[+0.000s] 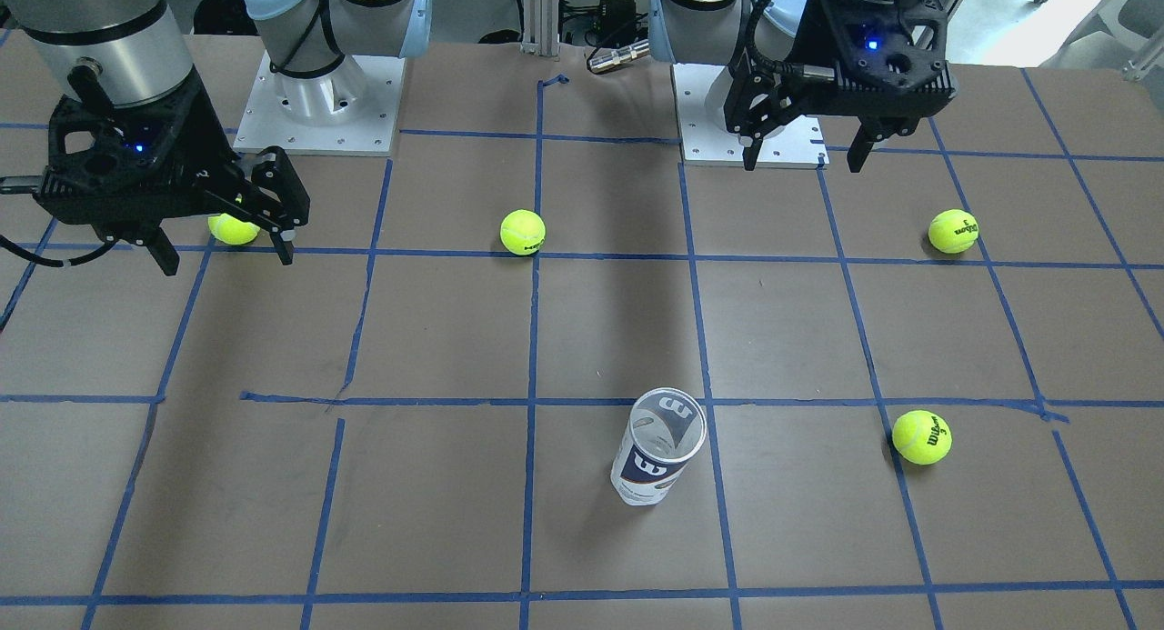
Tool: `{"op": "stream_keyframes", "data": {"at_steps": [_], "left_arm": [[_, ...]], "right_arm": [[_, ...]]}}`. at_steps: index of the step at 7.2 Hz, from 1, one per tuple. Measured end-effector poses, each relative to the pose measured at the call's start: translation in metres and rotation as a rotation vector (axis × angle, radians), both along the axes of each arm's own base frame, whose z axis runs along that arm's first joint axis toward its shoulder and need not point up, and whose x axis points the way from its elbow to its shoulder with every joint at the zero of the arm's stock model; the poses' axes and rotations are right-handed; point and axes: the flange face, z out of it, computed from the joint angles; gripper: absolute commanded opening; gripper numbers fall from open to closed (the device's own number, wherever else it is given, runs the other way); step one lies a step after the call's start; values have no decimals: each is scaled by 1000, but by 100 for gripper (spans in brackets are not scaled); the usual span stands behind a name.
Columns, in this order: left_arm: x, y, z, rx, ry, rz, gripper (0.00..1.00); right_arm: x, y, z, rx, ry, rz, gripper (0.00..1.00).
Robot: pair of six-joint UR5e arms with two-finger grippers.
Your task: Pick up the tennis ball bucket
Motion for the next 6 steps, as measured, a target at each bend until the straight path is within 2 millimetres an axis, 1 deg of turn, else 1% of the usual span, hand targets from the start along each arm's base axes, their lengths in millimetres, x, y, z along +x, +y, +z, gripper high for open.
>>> {"op": "stream_keyframes", "data": {"at_steps": [2, 6], "left_arm": [[-1, 11, -6, 7, 17, 4, 100], [-2, 9, -8, -43, 26, -1, 100]], "right_arm": [[0, -1, -2, 5, 1, -1, 100], [0, -1, -4, 13, 2, -1, 100]]}}
